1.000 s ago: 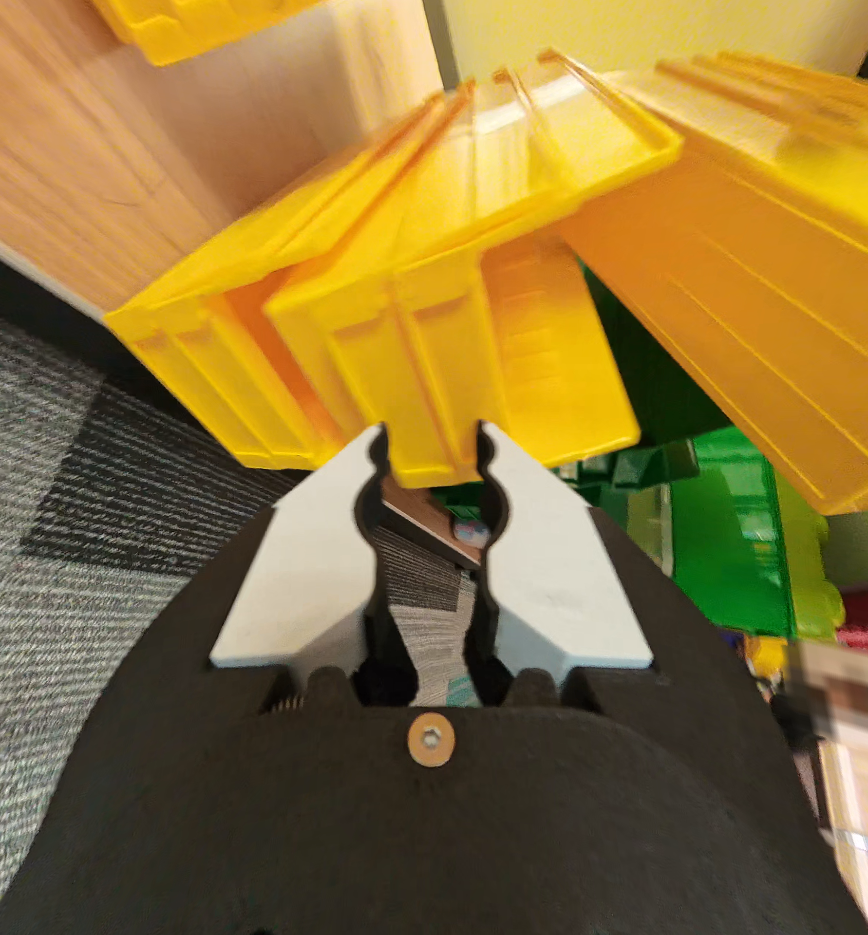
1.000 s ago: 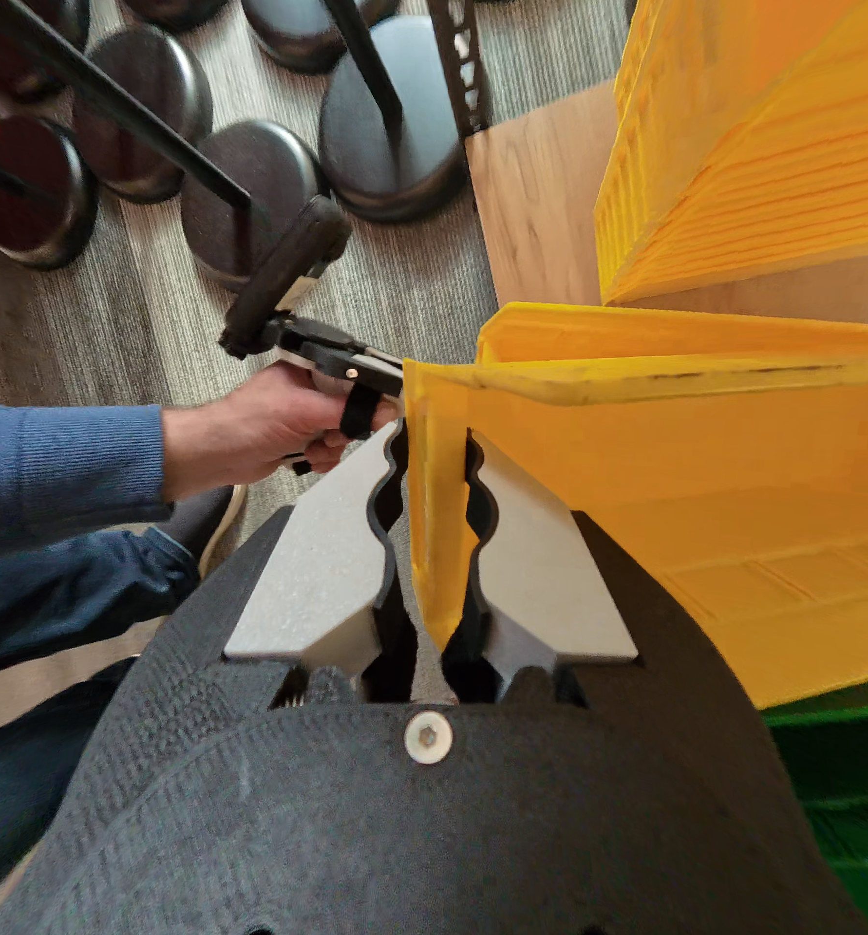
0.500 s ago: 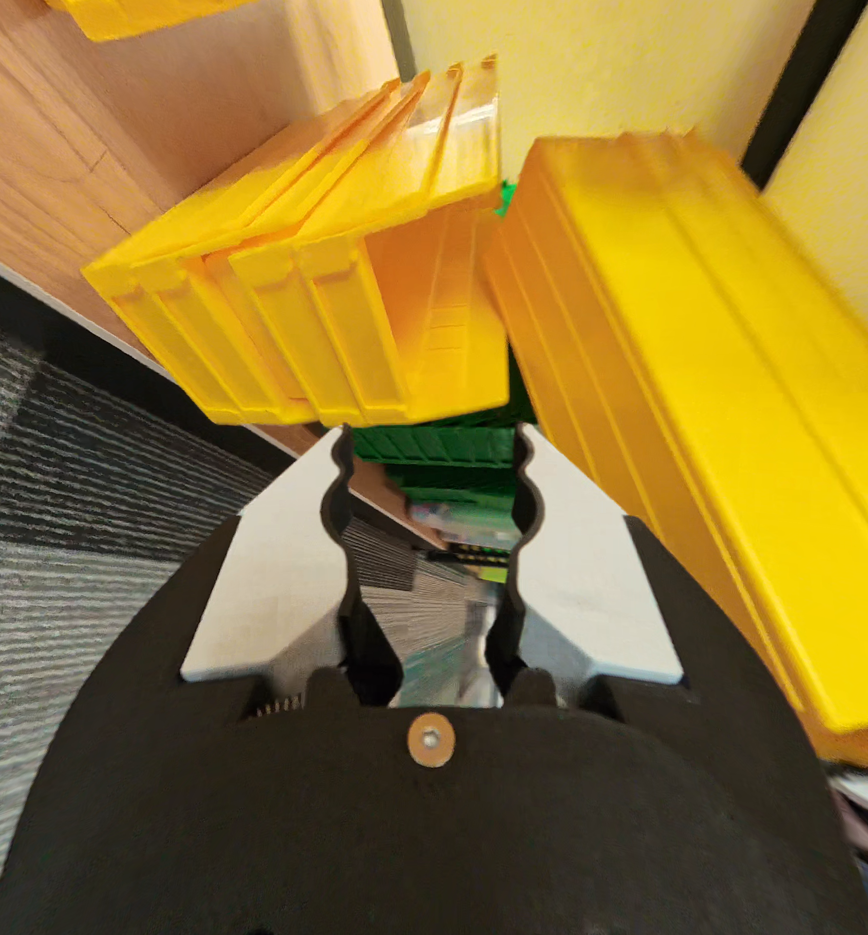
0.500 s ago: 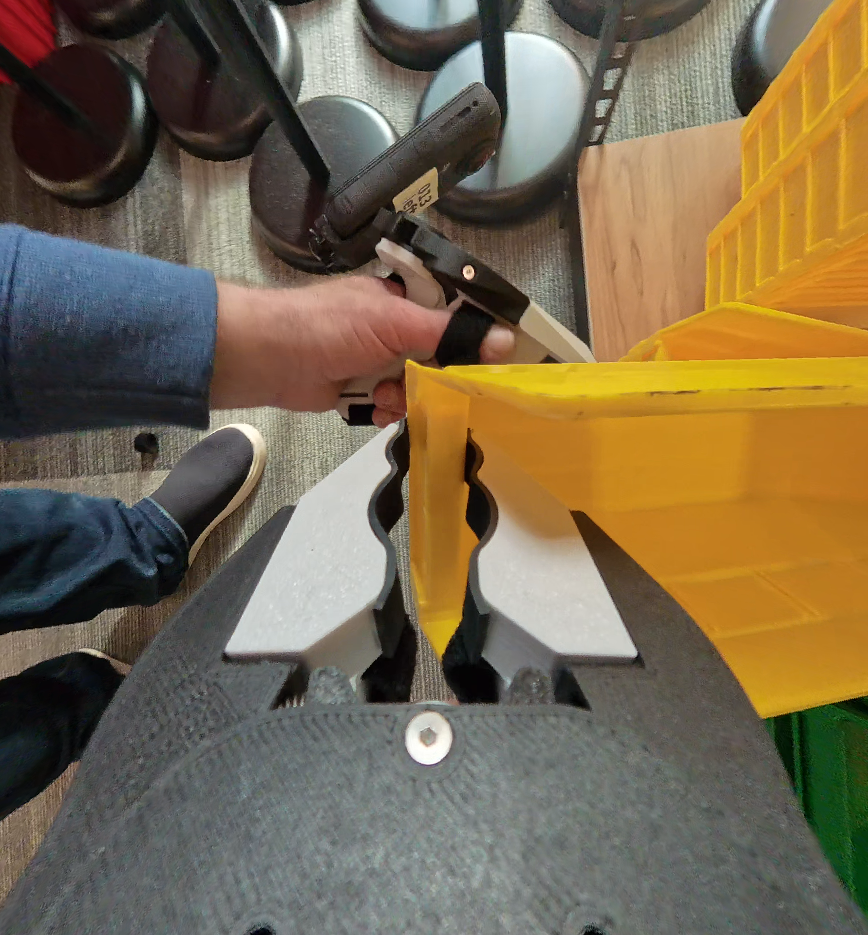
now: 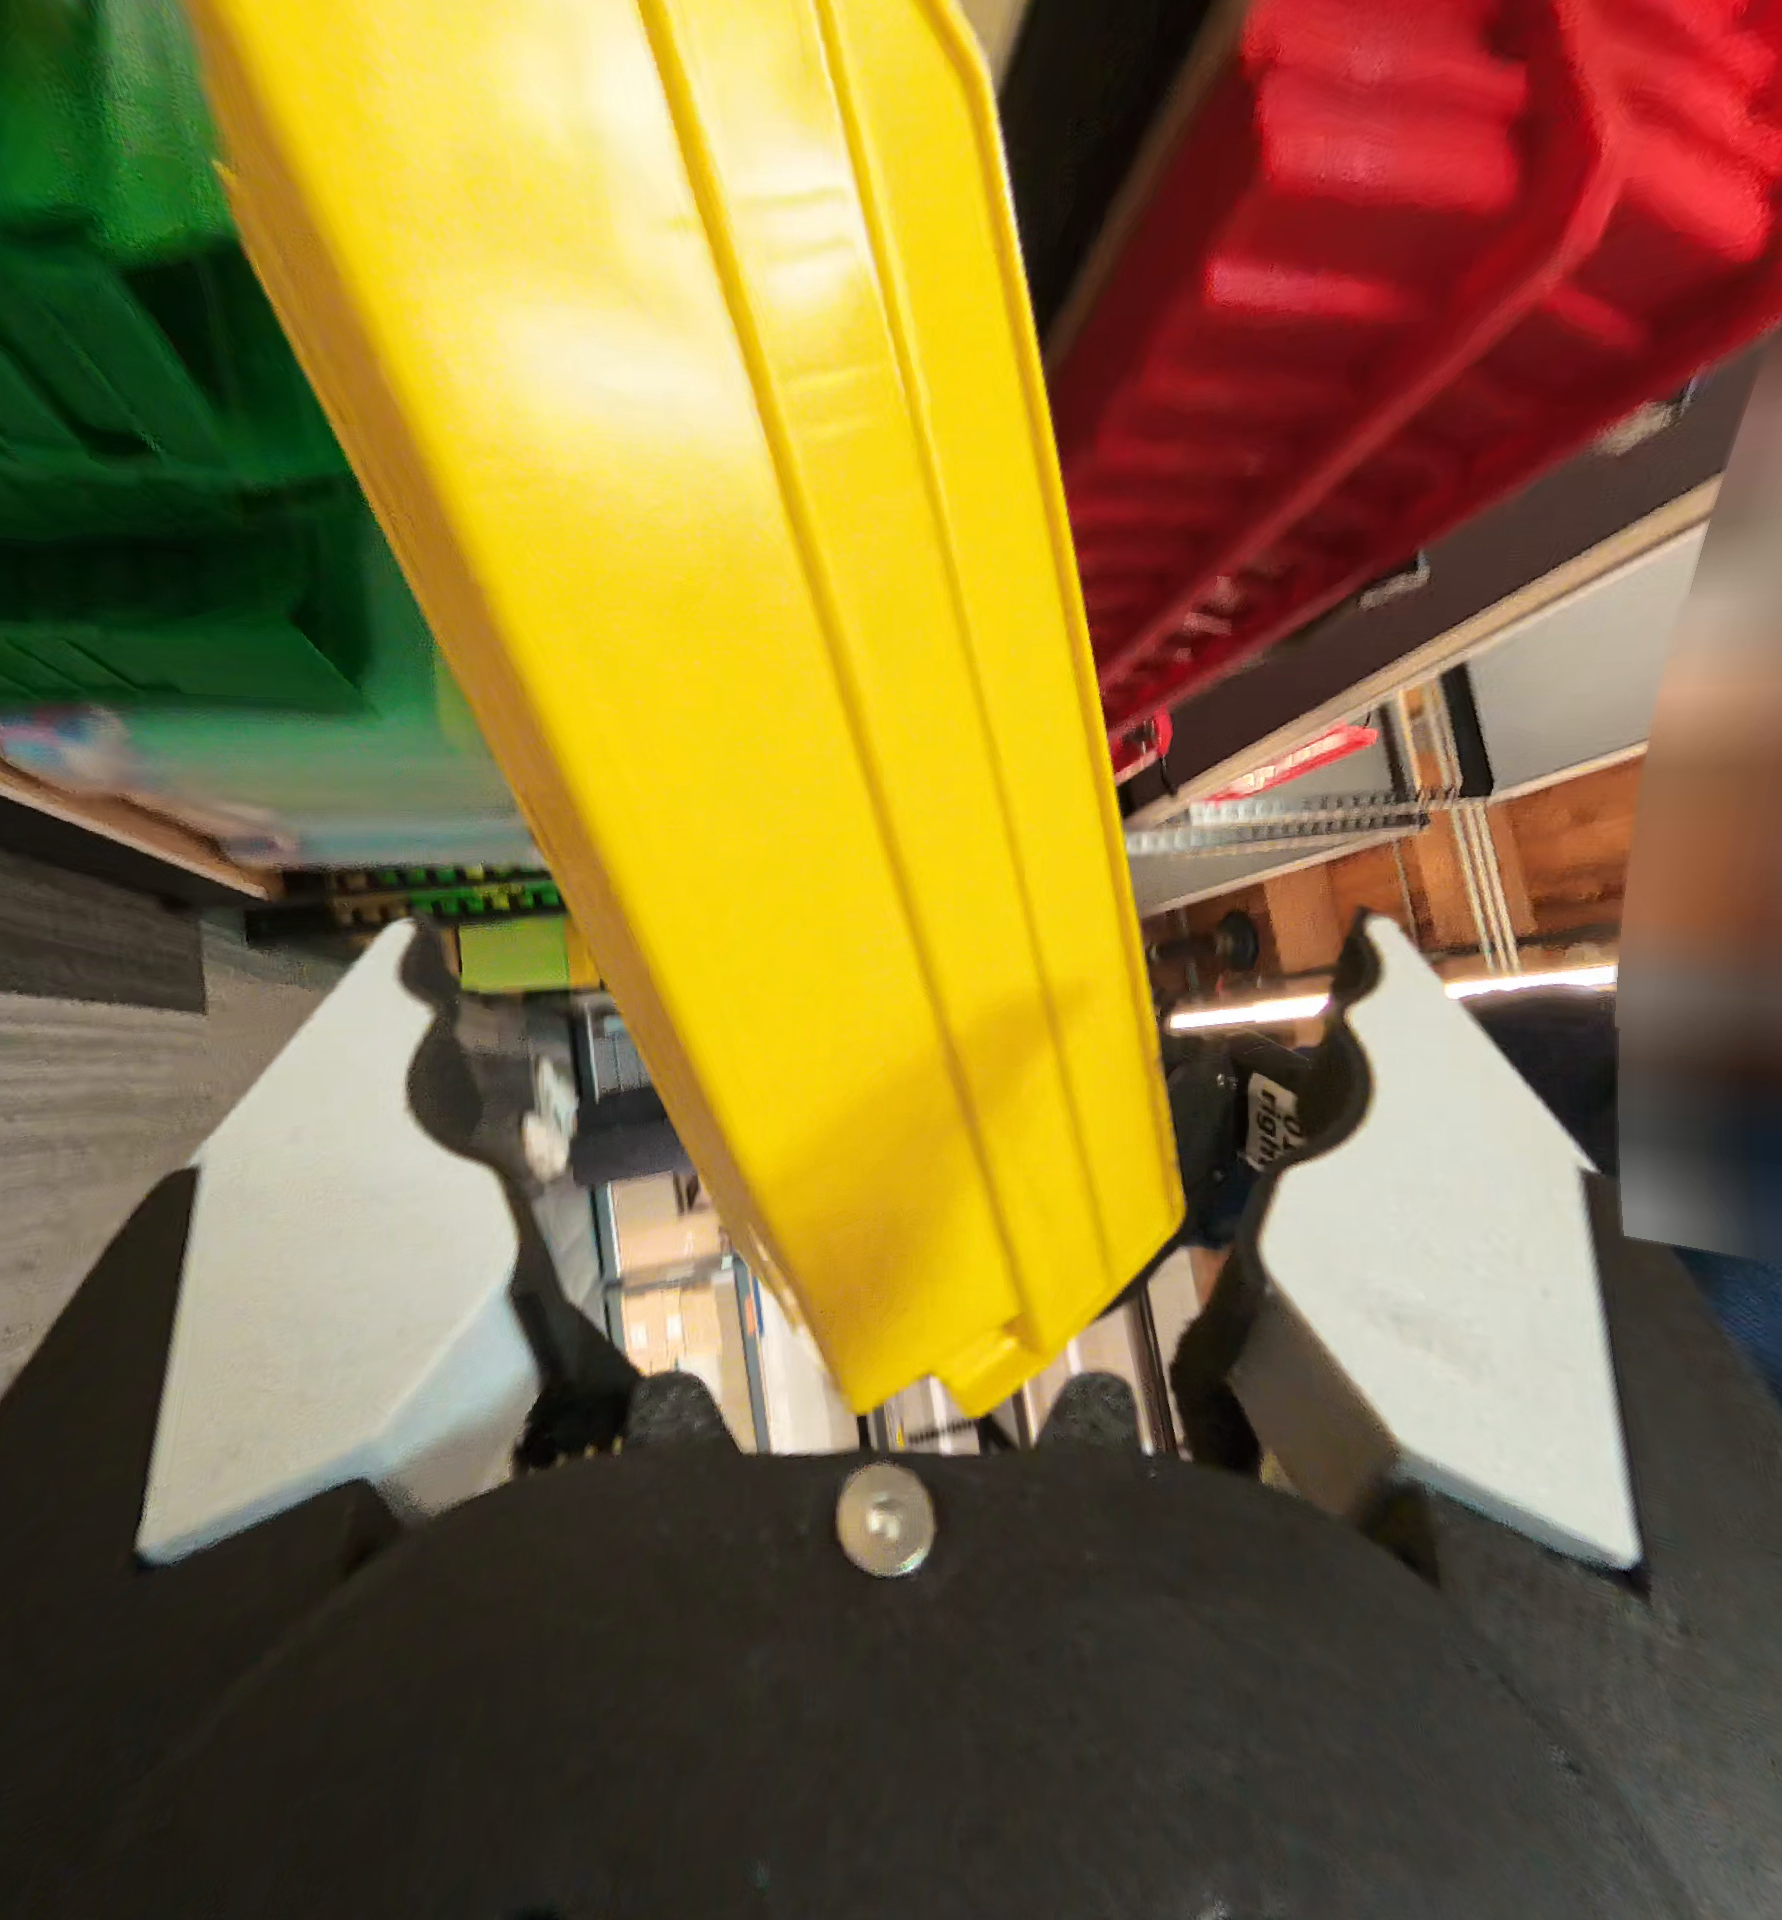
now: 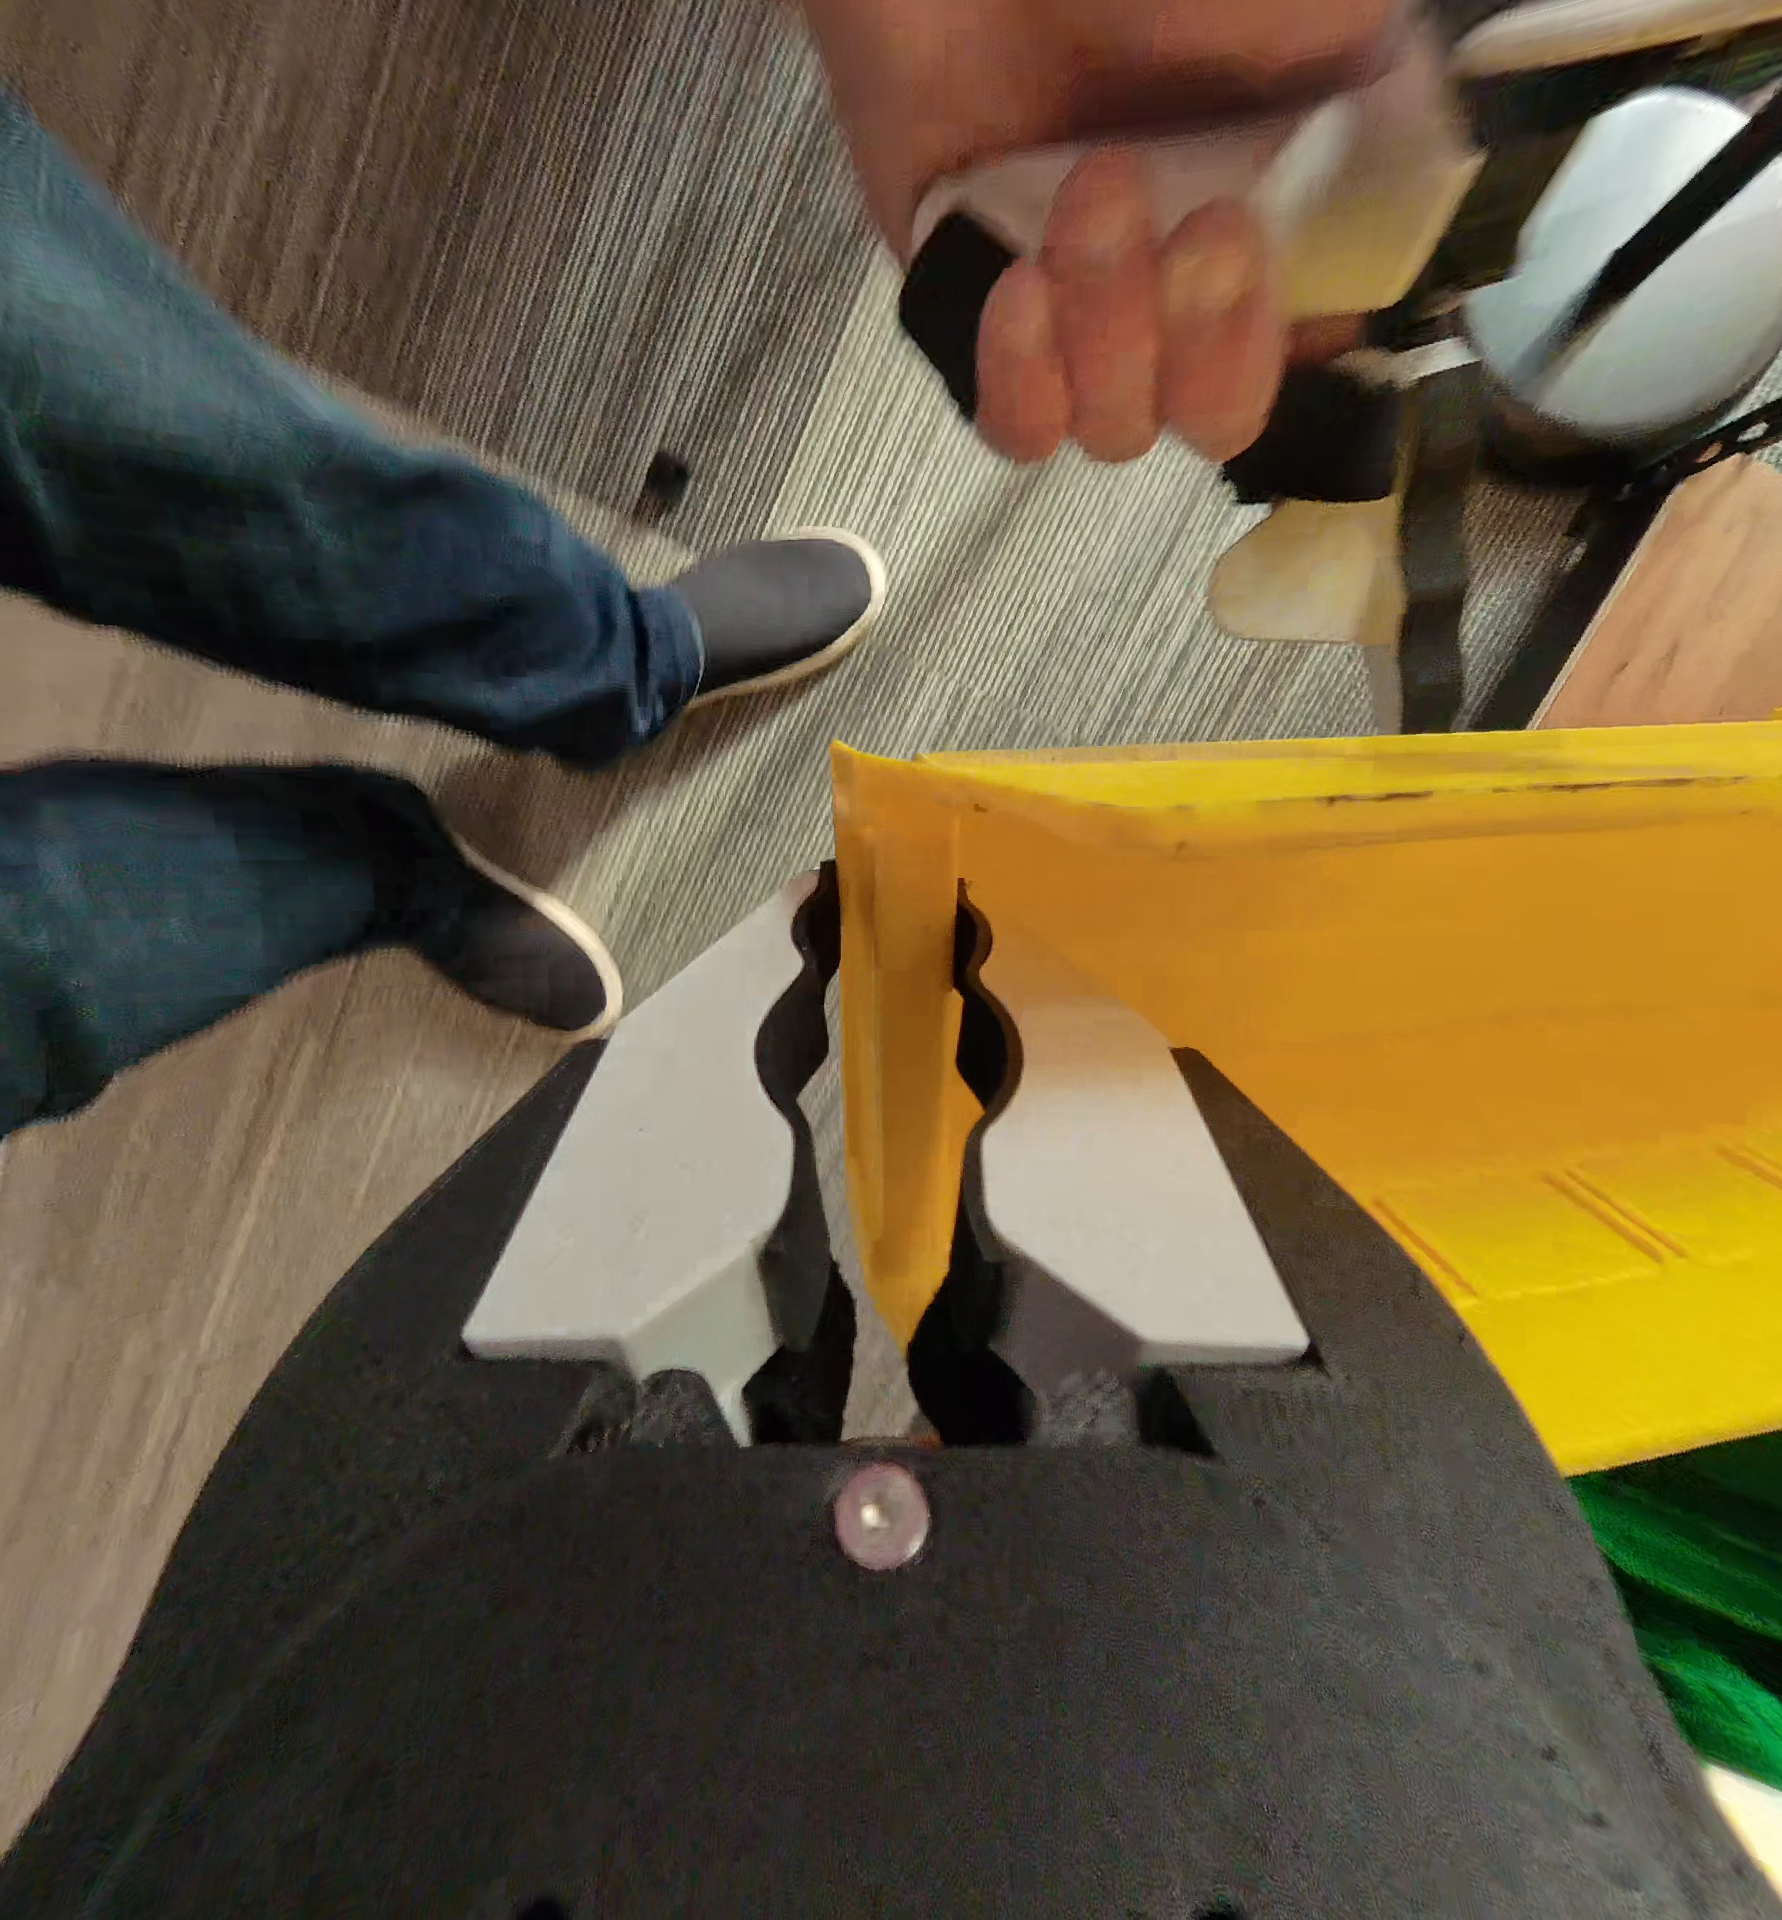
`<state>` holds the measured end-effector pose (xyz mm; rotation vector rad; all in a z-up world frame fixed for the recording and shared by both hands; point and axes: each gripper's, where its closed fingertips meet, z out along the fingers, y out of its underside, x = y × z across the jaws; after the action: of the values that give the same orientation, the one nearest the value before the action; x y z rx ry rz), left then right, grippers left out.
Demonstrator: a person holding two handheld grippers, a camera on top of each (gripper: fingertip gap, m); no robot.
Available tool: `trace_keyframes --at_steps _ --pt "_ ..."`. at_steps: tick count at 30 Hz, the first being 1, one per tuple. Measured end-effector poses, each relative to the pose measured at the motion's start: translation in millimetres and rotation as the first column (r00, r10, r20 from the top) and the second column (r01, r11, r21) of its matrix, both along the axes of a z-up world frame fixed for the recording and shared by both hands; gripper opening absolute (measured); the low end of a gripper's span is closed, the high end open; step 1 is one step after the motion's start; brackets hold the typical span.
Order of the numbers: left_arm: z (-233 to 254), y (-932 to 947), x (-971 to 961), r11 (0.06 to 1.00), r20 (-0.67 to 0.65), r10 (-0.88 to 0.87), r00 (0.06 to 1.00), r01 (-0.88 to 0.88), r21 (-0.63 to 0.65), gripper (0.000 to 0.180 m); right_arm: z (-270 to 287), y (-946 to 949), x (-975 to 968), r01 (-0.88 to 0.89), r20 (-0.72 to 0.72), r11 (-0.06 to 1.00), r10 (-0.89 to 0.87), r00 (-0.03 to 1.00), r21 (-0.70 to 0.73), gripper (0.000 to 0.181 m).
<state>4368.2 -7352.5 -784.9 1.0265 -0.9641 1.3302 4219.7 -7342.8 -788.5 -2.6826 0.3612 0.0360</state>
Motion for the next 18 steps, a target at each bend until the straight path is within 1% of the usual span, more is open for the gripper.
trace_keyframes --at_steps 2,4,6,7,8,9,10,12,13,15,16,18 --pt "42.3 -10.7 -32.7 0.997 0.027 -0.069 0.997 0.069 0.018 0.158 22.1 -5.5 -31.9 -0.064 0.005 0.996 0.065 0.998 -0.055 0.019" --pt "69.9 -24.0 -66.9 0.988 0.038 -0.134 0.99 0.131 0.078 0.158 44.6 -14.9 -61.1 -0.126 0.023 0.982 0.131 0.991 -0.14 0.018" --pt "96.6 -36.4 -104.0 0.974 0.021 -0.212 0.977 0.21 0.081 0.158 67.3 -26.3 -88.9 -0.17 0.035 0.958 0.183 0.983 -0.231 0.018" --pt "100.9 -44.6 -120.0 0.965 0.016 -0.227 0.974 0.222 0.139 0.158 78.6 -32.1 -102.8 -0.19 0.04 0.942 0.209 0.977 -0.276 0.018" --pt "104.2 -52.1 -137.0 0.952 0.007 -0.244 0.97 0.238 0.191 0.158 91.6 -35.0 -116.9 -0.201 0.048 0.934 0.225 0.973 -0.296 0.018" --pt "117.7 -57.2 -151.7 0.954 -0.025 -0.249 0.968 0.25 0.168 0.158 105.9 -36.6 -131.8 -0.195 0.04 0.937 0.215 0.976 -0.29 0.019" --pt "125.5 -62.3 -165.0 0.948 -0.06 -0.247 0.967 0.254 0.191 0.158 119.8 -39.8 -147.1 -0.184 0.025 0.94 0.199 0.98 -0.287 0.019" --pt "151.2 -75.4 -191.8 0.946 -0.053 -0.244 0.968 0.25 0.206 0.158 145.8 -51.4 -174.6 -0.162 0.031 0.935 0.181 0.983 -0.315 0.019" --pt "169.9 -83.6 -208.3 0.949 -0.067 -0.264 0.962 0.272 0.161 0.158 159.1 -57.3 -188.0 -0.153 0.043 0.931 0.177 0.983 -0.33 0.019" --pt "216.9 -102.0 -247.1 0.938 -0.115 -0.346 0.931 0.347 -0.011 0.158 188.9 -63.8 -218.3 -0.118 0.047 0.938 0.141 0.989 -0.327 0.019" --pt "236.9 -112.3 -265.7 0.922 -0.126 -0.386 0.914 0.381 -0.066 0.158 204.2 -67.1 -234.2 -0.099 0.047 0.938 0.121 0.992 -0.332 0.019" --pt "276.3 -134.5 -299.8 0.89 -0.105 -0.452 0.886 0.439 -0.122 0.152 234.6 -75.1 -263.4 -0.044 0.055 0.935 0.068 0.996 -0.352 0.019"
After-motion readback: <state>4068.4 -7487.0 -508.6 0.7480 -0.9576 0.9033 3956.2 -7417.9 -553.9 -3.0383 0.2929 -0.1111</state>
